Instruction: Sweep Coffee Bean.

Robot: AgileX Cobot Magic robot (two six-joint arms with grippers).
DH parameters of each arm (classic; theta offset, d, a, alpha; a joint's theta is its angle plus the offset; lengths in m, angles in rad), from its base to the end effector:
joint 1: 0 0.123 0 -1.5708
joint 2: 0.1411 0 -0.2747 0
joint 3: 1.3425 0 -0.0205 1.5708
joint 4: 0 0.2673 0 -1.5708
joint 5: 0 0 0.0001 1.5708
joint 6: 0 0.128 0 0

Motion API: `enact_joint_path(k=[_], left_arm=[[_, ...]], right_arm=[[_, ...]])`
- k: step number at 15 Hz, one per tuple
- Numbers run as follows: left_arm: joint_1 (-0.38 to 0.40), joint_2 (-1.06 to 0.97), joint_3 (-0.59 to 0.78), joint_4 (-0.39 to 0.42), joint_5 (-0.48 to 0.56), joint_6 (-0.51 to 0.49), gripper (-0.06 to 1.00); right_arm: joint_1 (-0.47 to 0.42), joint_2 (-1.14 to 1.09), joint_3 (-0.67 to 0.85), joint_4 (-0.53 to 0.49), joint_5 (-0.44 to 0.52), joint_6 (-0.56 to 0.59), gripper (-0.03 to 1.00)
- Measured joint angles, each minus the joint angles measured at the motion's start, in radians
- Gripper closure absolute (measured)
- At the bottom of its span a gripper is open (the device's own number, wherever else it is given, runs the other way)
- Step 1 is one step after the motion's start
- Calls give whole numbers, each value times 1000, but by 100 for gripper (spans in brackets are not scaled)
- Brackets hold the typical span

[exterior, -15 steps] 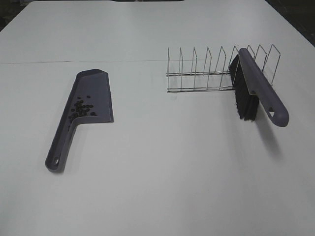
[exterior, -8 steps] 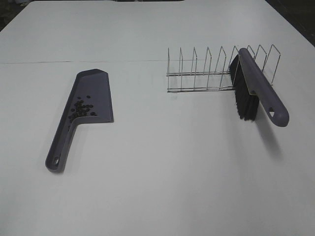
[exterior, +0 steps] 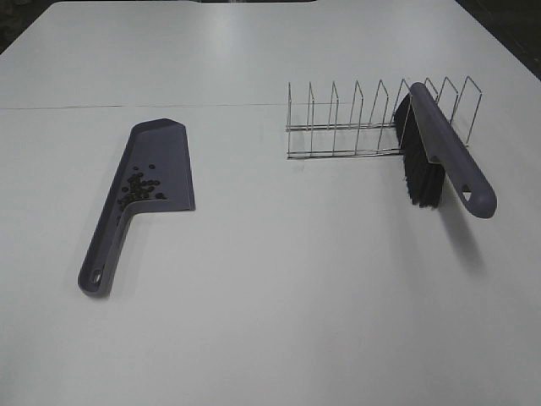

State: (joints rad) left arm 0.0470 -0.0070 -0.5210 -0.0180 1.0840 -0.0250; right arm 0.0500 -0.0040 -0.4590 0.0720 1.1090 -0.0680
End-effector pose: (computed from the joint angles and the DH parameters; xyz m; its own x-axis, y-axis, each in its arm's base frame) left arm 0.0484 0.0002 0.2728 -0.4499 -0.0546 -0.8914 -0.0479 0.9982 -0.0370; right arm 0.0529 0.0109 0.2501 -0.5245 -0.0621 -0.8491 -0.1233 0.9924 0.0036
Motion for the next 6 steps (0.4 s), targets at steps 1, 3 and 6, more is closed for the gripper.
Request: enact_joint_path(k=[1, 3, 6], left_arm=[[0, 0, 0, 0, 0, 0, 21], [0, 0, 0, 0, 0, 0, 21], [0, 0, 0, 0, 0, 0, 21]], right_arm=[[0, 0, 0, 0, 0, 0, 18], [0, 0, 0, 2, 0, 0, 18], [0, 0, 0, 2, 0, 0, 18]])
